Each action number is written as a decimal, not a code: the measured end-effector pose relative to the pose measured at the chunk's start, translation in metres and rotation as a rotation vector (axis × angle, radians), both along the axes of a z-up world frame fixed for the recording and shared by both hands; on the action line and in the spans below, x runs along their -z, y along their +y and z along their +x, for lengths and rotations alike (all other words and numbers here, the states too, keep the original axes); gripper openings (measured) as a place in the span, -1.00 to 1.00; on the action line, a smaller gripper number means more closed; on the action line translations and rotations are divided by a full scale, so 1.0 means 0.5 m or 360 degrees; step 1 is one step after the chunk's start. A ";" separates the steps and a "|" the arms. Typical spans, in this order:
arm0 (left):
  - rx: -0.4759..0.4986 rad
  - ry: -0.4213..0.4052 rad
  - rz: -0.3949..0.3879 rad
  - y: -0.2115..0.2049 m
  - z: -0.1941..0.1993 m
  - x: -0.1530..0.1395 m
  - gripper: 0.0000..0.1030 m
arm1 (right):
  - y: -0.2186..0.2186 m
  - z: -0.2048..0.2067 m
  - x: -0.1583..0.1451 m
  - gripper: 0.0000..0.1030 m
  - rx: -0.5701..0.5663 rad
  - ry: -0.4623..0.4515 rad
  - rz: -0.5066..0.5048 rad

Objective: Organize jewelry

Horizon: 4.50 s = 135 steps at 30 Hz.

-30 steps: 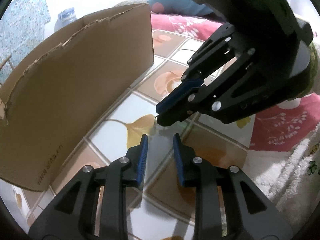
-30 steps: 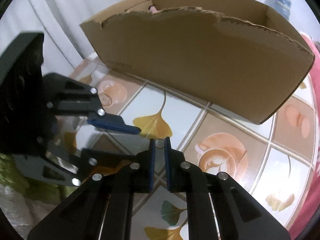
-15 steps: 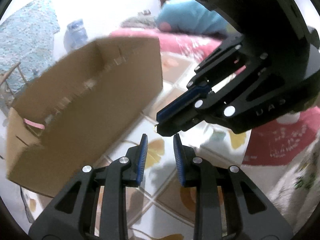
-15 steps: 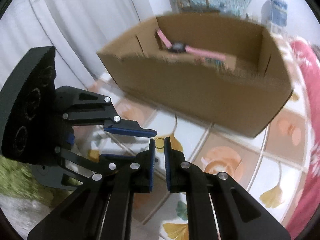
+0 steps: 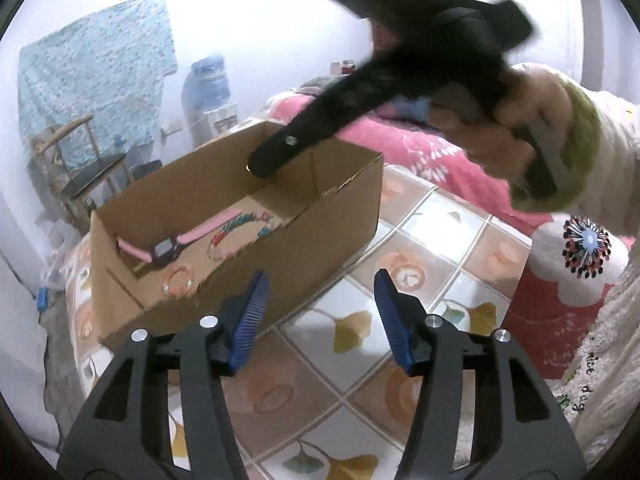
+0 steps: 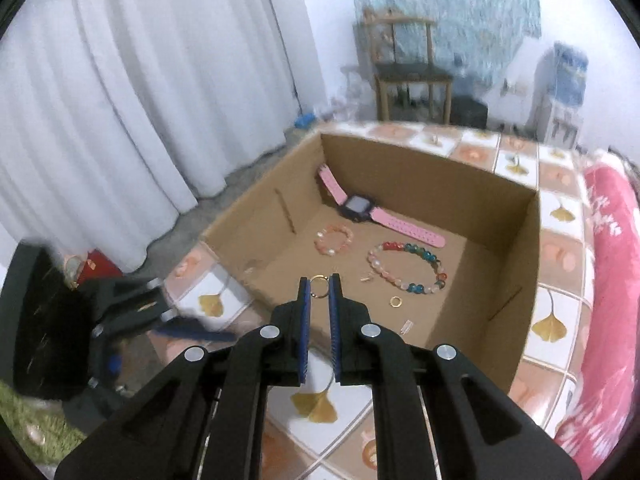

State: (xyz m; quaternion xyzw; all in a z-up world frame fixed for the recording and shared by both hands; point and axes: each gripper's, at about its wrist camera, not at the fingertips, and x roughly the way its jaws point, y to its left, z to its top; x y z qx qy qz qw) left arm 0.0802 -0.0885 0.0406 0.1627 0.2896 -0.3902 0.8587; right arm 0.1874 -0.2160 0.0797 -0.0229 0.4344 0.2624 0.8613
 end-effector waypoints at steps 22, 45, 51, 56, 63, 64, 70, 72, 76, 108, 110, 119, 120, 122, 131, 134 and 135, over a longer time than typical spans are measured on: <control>-0.0202 0.0082 -0.0074 0.059 0.021 0.007 0.17 | -0.038 0.084 0.062 -0.81 0.0224 0.0387 -0.0041; -0.0388 -0.0078 -0.0230 0.083 -0.045 -0.059 0.84 | -0.048 -0.272 -0.073 0.42 0.0783 -0.0347 0.0092; -0.0650 -0.0091 -0.0230 0.105 -0.032 -0.073 0.84 | -0.046 -0.263 -0.053 0.56 0.0923 -0.0309 0.0027; -0.0955 -0.0146 -0.0163 0.123 -0.019 -0.080 0.84 | -0.025 -0.254 -0.031 0.66 0.0998 -0.0322 -0.0164; -0.1124 -0.0071 -0.0027 0.123 0.014 -0.074 0.84 | -0.010 -0.242 0.003 0.69 0.1016 -0.0228 -0.0253; -0.1130 -0.0028 -0.0022 0.123 0.020 -0.070 0.84 | -0.010 -0.240 0.005 0.69 0.1020 -0.0215 -0.0251; -0.1198 0.0060 0.0073 0.120 0.035 -0.059 0.84 | -0.002 -0.230 0.014 0.74 0.1036 -0.0182 -0.0267; -0.1217 0.0079 0.0116 0.115 0.041 -0.056 0.84 | 0.001 -0.226 0.018 0.75 0.1025 -0.0159 -0.0259; -0.1265 0.0099 0.0146 0.109 0.050 -0.055 0.84 | 0.003 -0.219 0.028 0.75 0.1031 -0.0114 -0.0255; -0.1421 0.0328 0.0194 0.129 0.080 -0.028 0.84 | 0.021 -0.191 0.070 0.75 0.0999 0.0051 -0.0263; -0.1421 0.0328 0.0196 0.128 0.080 -0.028 0.84 | 0.020 -0.191 0.070 0.75 0.0993 0.0051 -0.0262; -0.1420 0.0331 0.0192 0.128 0.079 -0.027 0.84 | 0.021 -0.192 0.069 0.75 0.0999 0.0054 -0.0261; -0.1418 0.0331 0.0194 0.129 0.080 -0.028 0.84 | 0.021 -0.192 0.069 0.75 0.0998 0.0052 -0.0264; -0.1418 0.0332 0.0193 0.130 0.080 -0.028 0.84 | 0.021 -0.191 0.069 0.75 0.0998 0.0050 -0.0267; -0.1417 0.0333 0.0189 0.129 0.079 -0.026 0.84 | 0.020 -0.191 0.065 0.75 0.0985 0.0042 -0.0274; -0.1417 0.0333 0.0190 0.131 0.080 -0.026 0.84 | 0.021 -0.191 0.064 0.75 0.0986 0.0042 -0.0277; -0.1416 0.0334 0.0190 0.131 0.080 -0.026 0.84 | 0.021 -0.191 0.065 0.75 0.0985 0.0043 -0.0276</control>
